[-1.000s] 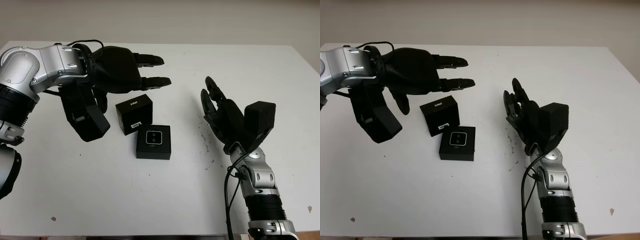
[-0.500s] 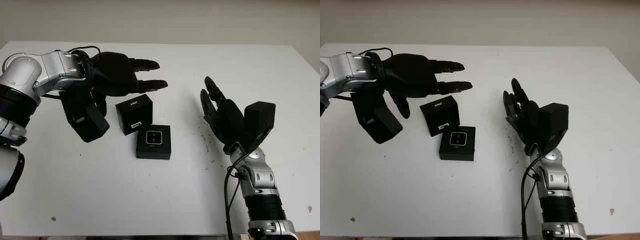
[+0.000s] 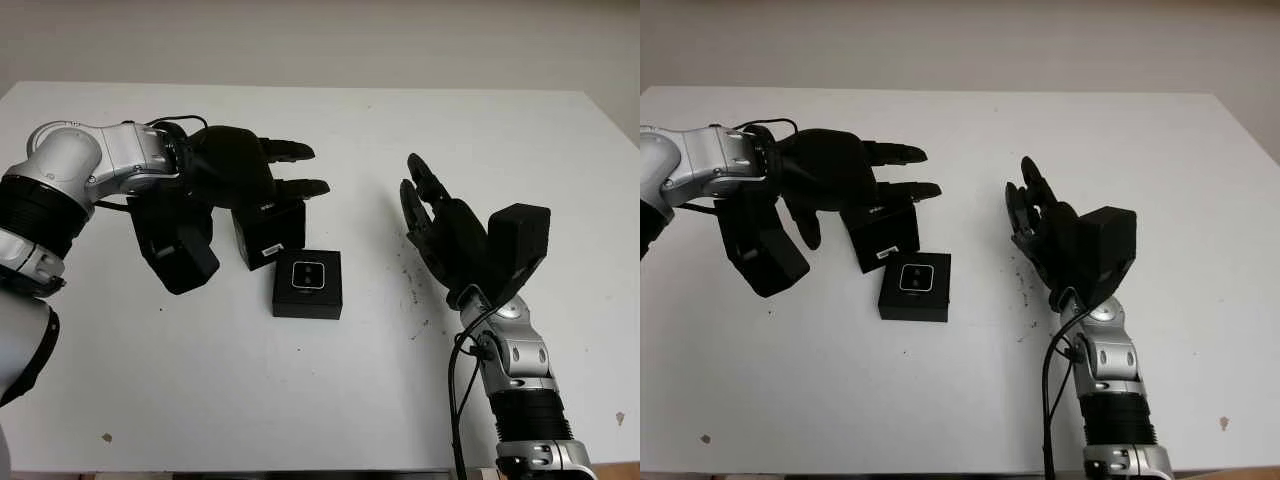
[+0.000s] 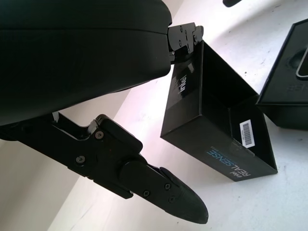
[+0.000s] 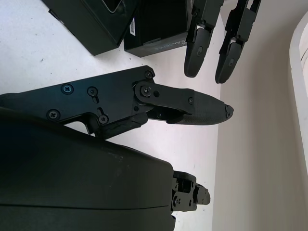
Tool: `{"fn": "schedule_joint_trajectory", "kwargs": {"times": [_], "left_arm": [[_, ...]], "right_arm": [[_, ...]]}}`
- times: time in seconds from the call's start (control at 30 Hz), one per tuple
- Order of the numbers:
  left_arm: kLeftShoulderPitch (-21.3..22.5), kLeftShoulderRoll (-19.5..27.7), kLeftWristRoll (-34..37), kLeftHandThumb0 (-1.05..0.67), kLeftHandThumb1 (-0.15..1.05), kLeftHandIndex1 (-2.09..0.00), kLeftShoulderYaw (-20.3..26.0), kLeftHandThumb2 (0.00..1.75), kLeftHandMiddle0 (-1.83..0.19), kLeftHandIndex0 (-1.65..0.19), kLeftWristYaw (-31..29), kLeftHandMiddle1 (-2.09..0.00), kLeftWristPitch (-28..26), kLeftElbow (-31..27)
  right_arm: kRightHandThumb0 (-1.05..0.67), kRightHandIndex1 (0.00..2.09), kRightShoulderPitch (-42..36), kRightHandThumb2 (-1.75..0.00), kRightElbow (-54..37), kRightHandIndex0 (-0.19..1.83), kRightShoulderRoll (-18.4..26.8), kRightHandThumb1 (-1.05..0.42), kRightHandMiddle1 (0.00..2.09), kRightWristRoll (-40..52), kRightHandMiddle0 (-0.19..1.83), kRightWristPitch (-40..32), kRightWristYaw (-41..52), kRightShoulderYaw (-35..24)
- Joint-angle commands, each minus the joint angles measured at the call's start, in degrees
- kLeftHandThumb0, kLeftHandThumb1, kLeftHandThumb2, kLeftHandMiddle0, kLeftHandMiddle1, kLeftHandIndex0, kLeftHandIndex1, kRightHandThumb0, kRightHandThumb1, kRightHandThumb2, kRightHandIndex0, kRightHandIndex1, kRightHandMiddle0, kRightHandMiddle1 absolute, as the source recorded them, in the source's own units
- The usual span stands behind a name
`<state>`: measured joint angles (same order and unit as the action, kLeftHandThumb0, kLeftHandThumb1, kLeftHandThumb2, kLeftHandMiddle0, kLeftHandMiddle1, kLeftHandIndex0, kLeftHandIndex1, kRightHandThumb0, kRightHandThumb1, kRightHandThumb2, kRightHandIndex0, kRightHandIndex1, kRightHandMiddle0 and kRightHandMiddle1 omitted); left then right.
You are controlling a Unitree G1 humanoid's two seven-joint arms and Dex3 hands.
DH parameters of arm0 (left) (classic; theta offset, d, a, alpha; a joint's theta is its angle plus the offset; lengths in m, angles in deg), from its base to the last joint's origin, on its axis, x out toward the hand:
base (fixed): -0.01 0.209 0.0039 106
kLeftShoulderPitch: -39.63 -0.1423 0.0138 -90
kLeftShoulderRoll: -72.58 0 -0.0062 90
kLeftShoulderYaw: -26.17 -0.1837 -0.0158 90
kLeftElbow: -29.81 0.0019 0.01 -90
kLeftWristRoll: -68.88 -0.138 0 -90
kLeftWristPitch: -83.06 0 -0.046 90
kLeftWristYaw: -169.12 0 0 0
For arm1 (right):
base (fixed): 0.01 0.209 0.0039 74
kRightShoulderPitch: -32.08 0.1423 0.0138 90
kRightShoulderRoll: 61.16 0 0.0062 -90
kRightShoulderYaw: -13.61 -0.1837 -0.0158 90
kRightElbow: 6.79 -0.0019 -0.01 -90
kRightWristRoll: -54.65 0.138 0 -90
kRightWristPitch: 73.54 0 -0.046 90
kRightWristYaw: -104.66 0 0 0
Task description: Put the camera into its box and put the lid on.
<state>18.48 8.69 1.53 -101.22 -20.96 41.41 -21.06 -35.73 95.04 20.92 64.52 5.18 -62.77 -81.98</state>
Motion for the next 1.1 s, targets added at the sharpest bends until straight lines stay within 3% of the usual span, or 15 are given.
{"fn": "schedule_joint_trajectory", "kwargs": {"times": [0.0,0.2,0.3,0.47,0.53,0.7,0.87,0.9,1.0,1.07], "left_arm": [[1.4,-0.25,-0.99,-0.68,0.78,0.0,-0.9,0.05,0.01,0.19,2.01,-0.14,-0.14,0.8],[1.79,-2.06,1.88,-0.6,0.77,-0.04,-0.77,0.05,-0.02,0.14,1.56,-0.19,0.78,4.61],[2.25,-2.76,3.48,-0.53,0.75,-0.09,-0.84,0.05,0.16,-0.04,1.43,-0.81,2.09,6.39],[1.93,-3.71,9.05,-0.45,0.76,-0.22,0.24,0.06,0.19,-0.23,-0.33,-1.24,4.92,9.22],[1.86,-3.76,9.97,-0.42,0.77,-0.45,0.14,0.06,0.19,-0.17,-0.99,-1.35,5.35,9.25],[1.01,-4.07,11.9,-0.32,0.82,-0.93,0.39,0.06,0.14,-0.09,-1.16,-1.5,6.94,9.27],[-0.28,-3.92,11.4,-0.06,0.97,-1.52,-0.16,0.06,-0.03,-0.14,2.19,-1.6,8.83,8.46],[-0.49,-3.86,11.53,-0.05,0.98,-1.56,-0.16,0.06,-0.05,-0.15,1.91,-1.61,8.92,7.88],[-1.28,-3.71,12.32,0.0,1.02,-1.48,0.18,0.07,-0.15,-0.22,1.13,-1.24,9.36,6.21],[-1.74,-3.61,12.89,0.02,1.04,-1.45,0.48,0.07,-0.19,-0.24,0.81,-1.14,9.64,5.5]], "right_arm": [[-0.69,0.06,-0.19,-0.51,-0.26,-0.08,-0.09,-1.05,0.06,0.18,-0.03,0.31,0.03,-0.11],[-0.68,0.05,-0.37,-0.51,-0.51,-0.08,-0.12,-1.05,0.06,0.28,-0.02,0.19,0.13,-0.04],[-0.69,0.05,-0.36,-0.51,-0.51,-0.08,-0.15,-1.05,0.05,0.25,-0.03,0.13,0.08,0.01],[-0.69,0.05,-0.35,-0.51,-0.47,-0.08,-0.17,-1.05,0.06,0.15,-0.03,-0.04,-0.1,0.05],[-0.69,0.06,-0.38,-0.51,-0.47,-0.08,-0.14,-1.05,0.06,0.05,-0.02,0.03,-0.16,0.1],[-0.67,0.05,-0.39,-0.52,-0.46,-0.08,-0.02,-1.05,0.05,0.2,-0.03,0.07,0.14,0.11],[-0.69,0.05,-0.28,-0.52,-0.52,-0.08,0.02,-1.05,0.05,0.16,-0.03,-0.05,0.13,0.04],[-0.69,0.05,-0.27,-0.52,-0.47,-0.08,-0.01,-1.05,0.05,0.15,-0.03,-0.01,0.05,0.0],[-0.7,0.05,-0.2,-0.51,-0.21,-0.08,-0.04,-1.05,0.05,0.17,-0.03,0.21,0.03,-0.06],[-0.7,0.06,-0.13,-0.5,-0.04,-0.08,-0.11,-1.05,0.05,0.16,-0.03,0.34,-0.02,-0.07]]}}
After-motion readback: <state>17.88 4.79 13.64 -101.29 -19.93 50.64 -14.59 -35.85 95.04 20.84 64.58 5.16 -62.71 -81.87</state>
